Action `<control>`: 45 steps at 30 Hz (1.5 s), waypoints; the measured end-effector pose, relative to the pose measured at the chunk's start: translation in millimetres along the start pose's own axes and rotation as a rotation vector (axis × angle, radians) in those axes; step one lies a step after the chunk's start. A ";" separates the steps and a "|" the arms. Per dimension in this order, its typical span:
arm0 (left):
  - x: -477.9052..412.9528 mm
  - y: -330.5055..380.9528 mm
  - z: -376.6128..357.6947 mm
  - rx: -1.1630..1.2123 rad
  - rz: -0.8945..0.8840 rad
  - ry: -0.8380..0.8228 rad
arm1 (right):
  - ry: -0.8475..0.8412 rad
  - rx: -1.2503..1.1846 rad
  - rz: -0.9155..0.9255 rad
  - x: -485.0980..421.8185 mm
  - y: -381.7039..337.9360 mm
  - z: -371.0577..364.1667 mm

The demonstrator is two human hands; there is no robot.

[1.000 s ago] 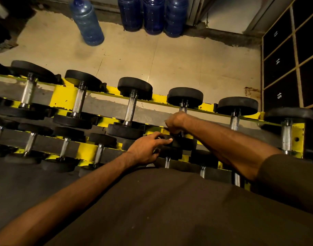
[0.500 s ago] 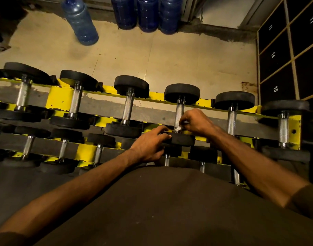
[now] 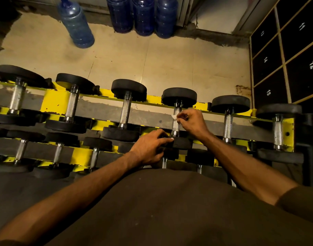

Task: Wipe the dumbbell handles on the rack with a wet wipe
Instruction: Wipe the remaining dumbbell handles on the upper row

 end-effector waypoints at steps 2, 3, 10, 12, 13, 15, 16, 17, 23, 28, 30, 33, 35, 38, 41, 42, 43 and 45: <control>1.3 -0.1 1.7 0.000 -0.008 0.010 | -0.228 0.097 0.103 3.4 -11.4 -17.3; 1.5 -0.8 2.6 -0.003 -0.009 0.015 | -0.356 0.195 0.165 9.3 -16.4 -28.3; -6.1 -3.0 7.4 0.034 0.012 0.052 | -0.178 0.469 0.259 4.2 -36.1 -41.2; -5.1 -2.9 6.2 0.040 0.002 0.049 | -0.353 0.627 0.317 10.7 -41.8 -60.5; -4.9 -2.5 6.4 0.043 -0.007 0.049 | -0.431 0.702 0.326 14.5 -45.4 -65.4; -5.3 -3.5 7.0 0.049 -0.014 0.047 | -0.468 0.788 0.303 11.4 -54.6 -62.4; -6.2 -4.1 7.2 0.048 -0.012 0.043 | -0.403 0.819 0.313 4.2 -59.9 -58.5; -7.2 -4.5 7.5 0.044 -0.008 0.040 | -0.313 0.853 0.328 -2.4 -63.9 -53.5; -6.4 -5.1 7.6 0.037 -0.009 0.043 | -0.607 0.974 0.489 24.9 -58.8 -87.2; -6.2 -6.4 6.8 0.051 0.011 0.044 | -0.132 0.277 0.132 -10.6 -35.9 -20.1; -5.2 -5.9 6.3 0.050 0.011 0.049 | -0.063 0.021 -0.059 -4.4 -7.2 -12.3; -6.1 -7.0 5.7 0.056 0.020 0.051 | -0.217 -0.041 -0.328 10.1 28.8 -28.4; -6.0 -7.5 5.3 0.056 0.022 0.050 | -0.215 -0.153 -0.460 5.5 44.9 -28.2; -5.8 -8.0 4.2 0.057 0.029 0.052 | -0.028 -0.407 -0.589 -5.7 57.0 -19.3; -6.4 -8.7 2.9 0.054 0.034 0.053 | -0.103 -0.549 -0.698 -4.1 66.9 -28.3; -6.0 -9.8 3.3 0.055 0.035 0.054 | -0.207 -0.533 -0.732 -0.2 71.2 -33.6; -5.6 -11.1 3.8 0.054 0.037 0.055 | -0.329 -0.483 -0.761 4.9 74.7 -38.2; -5.7 -12.3 4.0 0.044 0.034 0.053 | -0.461 -0.424 -0.795 9.8 81.5 -41.9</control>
Point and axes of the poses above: each hand's wrist, its own x-axis away from the middle knuckle, its own z-axis out of the back of the hand, y = z × x, the point moved 9 cm from there along -x, towards the middle knuckle, and after that the axes turned 12 degrees about -z, right-handed, at the moved point
